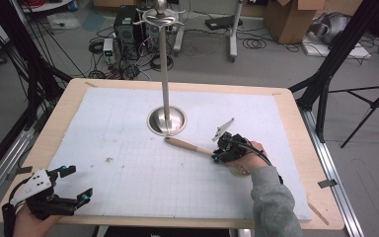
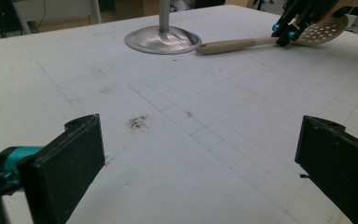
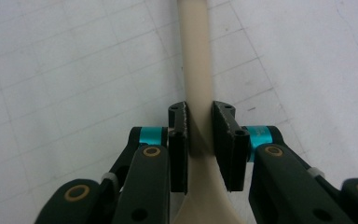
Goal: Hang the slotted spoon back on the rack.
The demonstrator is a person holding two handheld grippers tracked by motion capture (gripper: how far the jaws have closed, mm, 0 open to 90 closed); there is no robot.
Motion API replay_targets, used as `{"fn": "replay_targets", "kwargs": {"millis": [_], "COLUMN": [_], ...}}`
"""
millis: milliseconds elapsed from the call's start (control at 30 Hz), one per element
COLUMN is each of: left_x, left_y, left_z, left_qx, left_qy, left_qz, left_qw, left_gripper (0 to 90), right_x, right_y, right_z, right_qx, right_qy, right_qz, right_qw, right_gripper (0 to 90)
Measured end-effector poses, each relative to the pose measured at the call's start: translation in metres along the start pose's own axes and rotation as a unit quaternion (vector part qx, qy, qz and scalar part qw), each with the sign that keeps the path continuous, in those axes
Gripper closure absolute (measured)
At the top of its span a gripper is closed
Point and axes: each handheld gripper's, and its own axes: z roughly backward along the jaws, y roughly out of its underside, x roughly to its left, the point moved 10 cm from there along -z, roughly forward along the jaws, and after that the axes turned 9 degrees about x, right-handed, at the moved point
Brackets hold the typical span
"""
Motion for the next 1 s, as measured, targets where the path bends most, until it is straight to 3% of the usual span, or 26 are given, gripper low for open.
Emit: {"fn": "replay_targets", "kwargs": {"millis": [167, 367, 600, 1000], "left_x": [0.000, 0.001, 0.001, 0.001], "left_y": [0.000, 0.000, 0.000, -0.001], "left_z": [0.000, 0.001, 0.002, 0.003], "left_qx": [0.000, -0.001, -0.002, -0.003], "left_qy": [0.000, -0.001, -0.001, -0.003], "left_qz": [0.000, 0.001, 0.003, 0.000], "left_qw": [1.0000, 1.0000, 1.0000, 1.0000], "left_gripper": [1.7, 1.7, 1.7, 1.7], "right_x": [0.001, 0.001, 0.004, 0.005], "right_y": [0.000, 0.000, 0.000, -0.006], "right_z": [0.000, 0.001, 0.002, 0.015], "right_qx": [0.002, 0.002, 0.000, -0.041], "right_qy": [0.005, -0.003, -0.010, -0.012], "right_qz": [0.012, 0.001, 0.004, 0.003], "right_qw": [0.9999, 1.0000, 0.9999, 0.9991], "right_gripper": [77.6, 77.9, 78.0, 78.0]}}
